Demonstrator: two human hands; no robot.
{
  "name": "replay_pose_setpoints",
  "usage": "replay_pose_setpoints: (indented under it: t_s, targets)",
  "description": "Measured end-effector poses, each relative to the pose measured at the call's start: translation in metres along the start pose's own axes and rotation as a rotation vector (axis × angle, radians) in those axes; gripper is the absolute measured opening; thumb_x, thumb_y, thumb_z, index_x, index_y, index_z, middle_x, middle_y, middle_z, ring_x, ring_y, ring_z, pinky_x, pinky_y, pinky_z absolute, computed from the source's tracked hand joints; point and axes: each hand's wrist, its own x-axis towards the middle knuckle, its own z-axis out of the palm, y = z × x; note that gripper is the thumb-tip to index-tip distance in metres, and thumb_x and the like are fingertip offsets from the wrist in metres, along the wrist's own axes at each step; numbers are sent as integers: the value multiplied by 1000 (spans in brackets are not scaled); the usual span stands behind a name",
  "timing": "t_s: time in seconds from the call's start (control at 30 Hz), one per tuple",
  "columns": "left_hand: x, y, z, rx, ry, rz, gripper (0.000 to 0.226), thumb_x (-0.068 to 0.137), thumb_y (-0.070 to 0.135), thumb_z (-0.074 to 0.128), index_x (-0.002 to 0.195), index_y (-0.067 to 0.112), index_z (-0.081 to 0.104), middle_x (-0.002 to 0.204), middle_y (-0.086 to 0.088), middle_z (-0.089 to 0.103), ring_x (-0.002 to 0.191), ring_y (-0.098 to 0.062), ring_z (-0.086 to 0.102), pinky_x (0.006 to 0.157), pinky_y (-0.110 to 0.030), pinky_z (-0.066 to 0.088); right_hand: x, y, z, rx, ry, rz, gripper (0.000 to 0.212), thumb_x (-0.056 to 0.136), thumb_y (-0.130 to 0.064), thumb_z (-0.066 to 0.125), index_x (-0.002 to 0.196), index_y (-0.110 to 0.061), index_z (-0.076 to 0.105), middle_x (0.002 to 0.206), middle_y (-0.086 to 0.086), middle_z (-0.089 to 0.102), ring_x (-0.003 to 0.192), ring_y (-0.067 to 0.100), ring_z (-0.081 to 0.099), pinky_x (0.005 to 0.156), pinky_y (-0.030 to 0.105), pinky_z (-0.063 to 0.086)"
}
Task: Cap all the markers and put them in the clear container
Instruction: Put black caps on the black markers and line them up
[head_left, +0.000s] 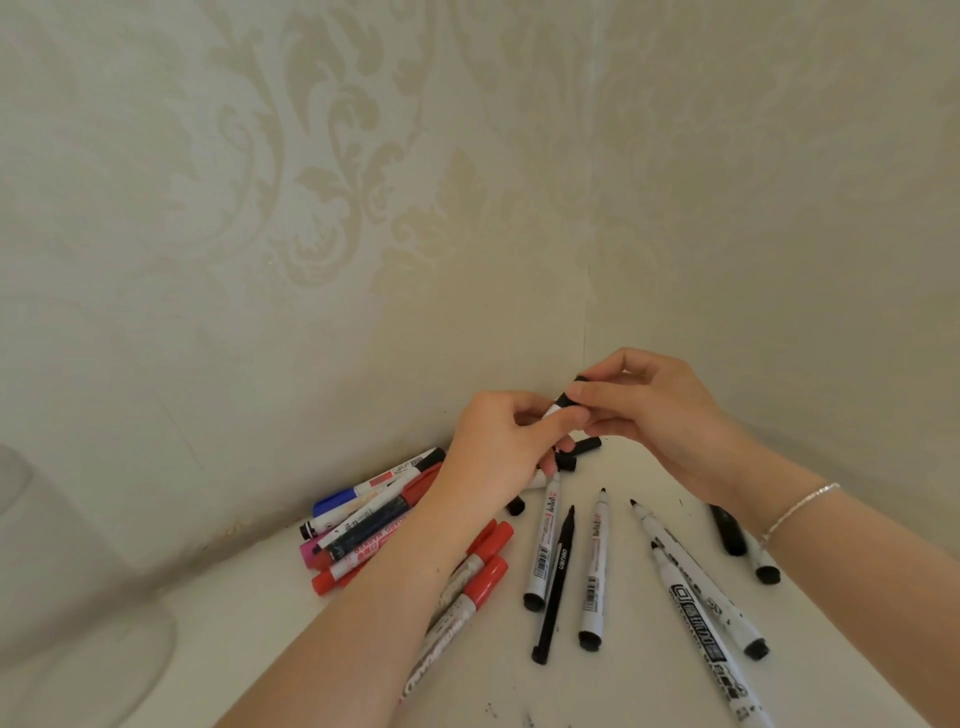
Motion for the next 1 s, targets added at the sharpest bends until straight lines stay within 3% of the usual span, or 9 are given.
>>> replay_pose_setpoints:
  t_s: [0.13, 0.3, 0.37, 0.47, 0.6, 0.7, 0.8, 0.9, 1.0]
  targets:
    - [-3, 4, -1, -194, -122, -107, 26, 97, 25, 57, 88, 5, 70, 62, 2, 65, 44, -5, 48, 42, -16, 37, 4, -3, -3, -37, 36, -9, 12, 78, -4, 74, 85, -1, 65, 74, 13, 71, 60, 17, 66, 68, 30, 54]
    - [-6, -1, -21, -272, -227, -309, 23, 97, 20, 55, 102, 2, 69, 76, -6, 73, 63, -13, 68, 55, -20, 55, 6, 5, -10, -93, 72, 65, 3, 86, -7, 66, 86, -5, 64, 76, 15, 69, 56, 18, 63, 64, 29, 54]
    - [-6, -4, -38, 51, -244, -296, 21, 94, 25, 59, 102, 8, 68, 81, -3, 75, 73, -18, 72, 66, -26, 59, 8, 9, -16, -316, 85, 109, 8, 92, -12, 59, 88, -5, 63, 75, 12, 69, 53, 17, 58, 58, 28, 50]
    - [-4, -4, -62, 653, -216, -199, 19, 89, 33, 64, 99, 18, 71, 92, 4, 71, 83, -13, 67, 74, -26, 52, 7, 12, -19, -836, -142, 264, 13, 91, -20, 59, 95, -7, 59, 71, 6, 66, 50, 13, 51, 44, 21, 39]
    - [-1, 3, -76, 647, -218, -279, 16, 85, 31, 70, 89, 15, 71, 85, 0, 73, 81, -16, 70, 84, -34, 55, -1, 20, -4, -1166, -406, 399, 20, 92, -26, 57, 102, -11, 50, 83, 6, 66, 56, 11, 51, 51, 18, 40]
    - [-1, 5, -81, 665, -236, -317, 19, 85, 28, 72, 95, 11, 69, 86, -2, 74, 78, -15, 71, 81, -32, 56, -5, 27, 8, -1233, -419, 336, 16, 94, -28, 52, 95, -15, 43, 83, 3, 58, 63, 11, 51, 55, 19, 41]
    - [-1, 3, -81, 988, -220, -294, 26, 80, 29, 75, 97, 10, 70, 92, -3, 71, 84, -17, 67, 71, -27, 52, -7, 28, 14, -1271, -418, 272, 18, 95, -30, 52, 97, -16, 40, 87, 0, 50, 74, 13, 52, 61, 21, 43]
    - [-3, -2, -72, 1192, -217, -275, 21, 80, 24, 72, 89, 9, 61, 84, -2, 62, 82, -20, 63, 67, -29, 49, -8, 25, 19, -1264, -431, 279, 23, 93, -31, 55, 82, -20, 38, 81, -2, 50, 68, 11, 51, 56, 20, 41]
    - [-3, -7, -58, 1227, -189, -143, 7, 85, 15, 62, 88, 11, 57, 87, -5, 59, 78, -21, 56, 63, -29, 43, -8, 26, 25, -1278, -437, 287, 27, 92, -25, 55, 76, -22, 33, 79, -1, 51, 62, 10, 51, 52, 19, 42]
